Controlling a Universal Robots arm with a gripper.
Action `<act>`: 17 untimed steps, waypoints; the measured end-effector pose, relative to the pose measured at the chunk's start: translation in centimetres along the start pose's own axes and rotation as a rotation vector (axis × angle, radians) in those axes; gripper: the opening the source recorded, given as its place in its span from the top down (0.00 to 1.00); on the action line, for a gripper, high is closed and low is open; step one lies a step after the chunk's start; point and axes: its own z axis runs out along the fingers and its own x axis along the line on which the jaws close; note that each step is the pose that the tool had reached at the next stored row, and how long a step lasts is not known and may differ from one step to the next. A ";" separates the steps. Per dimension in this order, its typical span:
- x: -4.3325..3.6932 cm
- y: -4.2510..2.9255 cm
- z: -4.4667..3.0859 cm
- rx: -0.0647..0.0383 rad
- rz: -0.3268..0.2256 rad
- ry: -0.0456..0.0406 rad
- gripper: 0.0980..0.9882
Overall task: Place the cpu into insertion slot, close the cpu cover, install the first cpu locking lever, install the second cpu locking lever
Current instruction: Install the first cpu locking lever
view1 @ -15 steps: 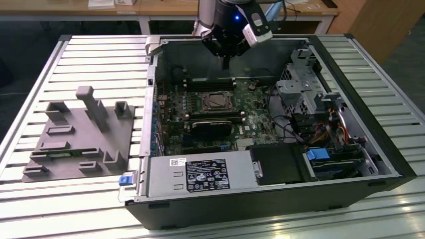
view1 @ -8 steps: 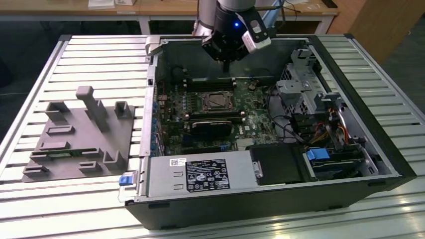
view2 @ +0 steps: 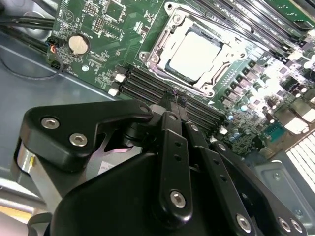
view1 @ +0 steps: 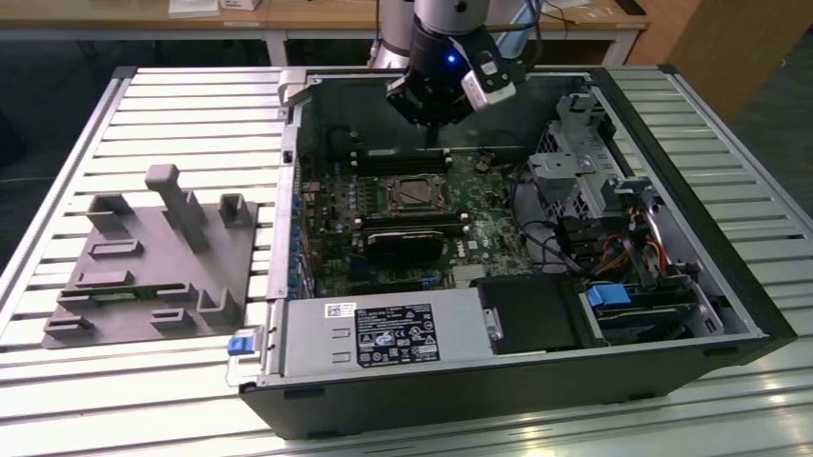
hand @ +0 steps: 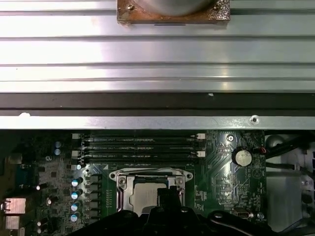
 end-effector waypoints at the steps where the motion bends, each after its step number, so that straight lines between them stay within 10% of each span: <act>1: 0.00 -0.01 0.14 0.000 0.000 0.0000 0.99; 17: -0.07 -0.09 1.90 0.000 0.000 0.0000 0.99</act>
